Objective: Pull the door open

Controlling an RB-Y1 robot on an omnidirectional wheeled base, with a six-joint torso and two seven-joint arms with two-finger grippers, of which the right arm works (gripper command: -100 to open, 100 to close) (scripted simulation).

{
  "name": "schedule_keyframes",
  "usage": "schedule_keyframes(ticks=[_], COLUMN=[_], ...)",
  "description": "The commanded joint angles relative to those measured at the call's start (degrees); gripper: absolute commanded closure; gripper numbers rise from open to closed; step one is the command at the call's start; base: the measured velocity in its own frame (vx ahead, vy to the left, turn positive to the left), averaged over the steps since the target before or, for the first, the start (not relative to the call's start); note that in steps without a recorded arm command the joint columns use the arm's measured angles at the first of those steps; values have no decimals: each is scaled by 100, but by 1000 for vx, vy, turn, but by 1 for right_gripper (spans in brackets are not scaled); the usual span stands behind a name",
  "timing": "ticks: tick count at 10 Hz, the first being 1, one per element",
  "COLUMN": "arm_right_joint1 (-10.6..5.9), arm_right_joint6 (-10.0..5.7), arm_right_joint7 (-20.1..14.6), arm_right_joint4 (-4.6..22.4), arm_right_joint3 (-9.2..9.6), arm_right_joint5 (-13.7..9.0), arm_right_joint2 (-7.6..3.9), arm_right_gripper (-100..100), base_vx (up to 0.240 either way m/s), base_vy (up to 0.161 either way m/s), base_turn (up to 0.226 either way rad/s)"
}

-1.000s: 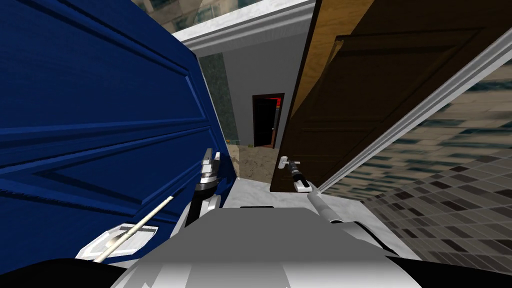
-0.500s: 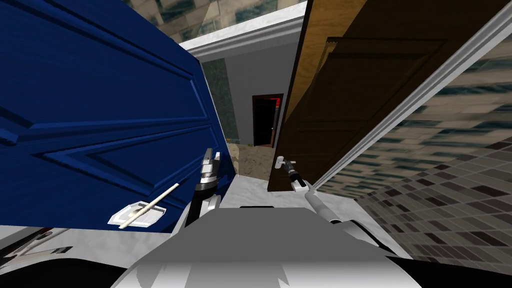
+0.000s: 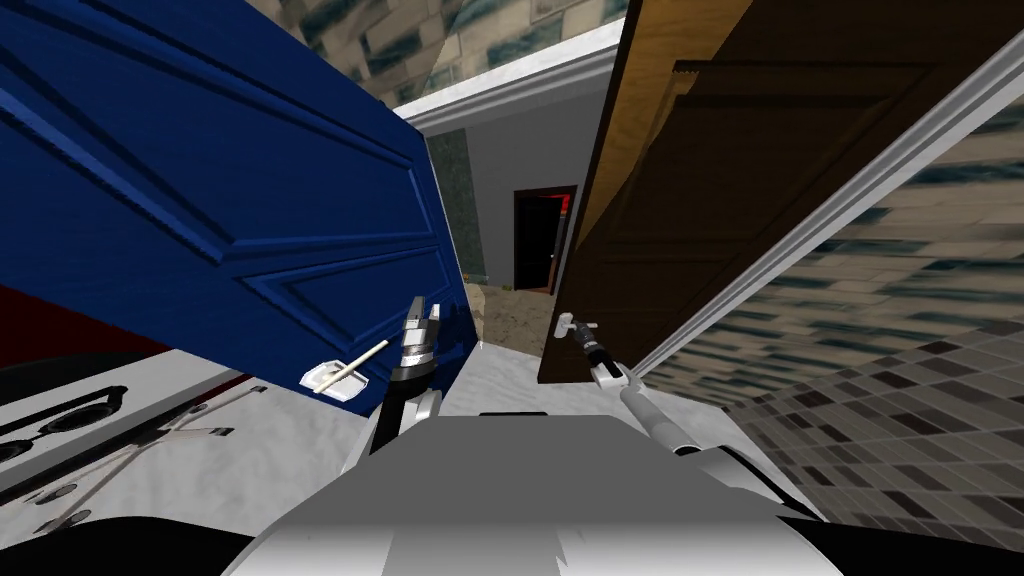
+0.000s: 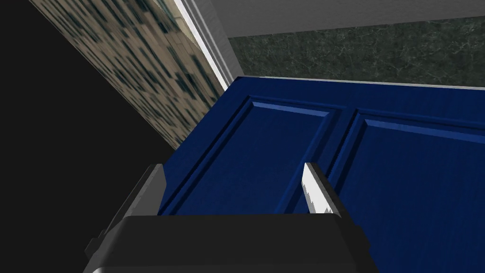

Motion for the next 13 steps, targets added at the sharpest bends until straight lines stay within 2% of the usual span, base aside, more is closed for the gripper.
schedule_keyframes(ticks=[1,5,6,7,8,11,13], arm_right_joint1=[126,319,268,393,426,647,768], arm_right_joint6=[-138,-449,-380,-558,-608,-947,-1132], arm_right_joint7=[-175,-533,-456,-591,-627,-866,-997], arm_right_joint4=[7,8,24,-30,-47,-166,-230], arm_right_joint3=[138,307,281,415,451,693,824], arm_right_joint5=[-24,-114,-96,-112,-117,-150,-168], arm_right_joint2=[-159,-581,-495,-662,-710,-1034,-1210], arm_right_gripper=[100,100,100,100,100,100,100], base_vx=[-223,-204,-99,-155,-192,-196,-198], base_vy=[-92,-87,-26,-55,-102,-118,-105], base_turn=[219,173,31,117,119,109,93])
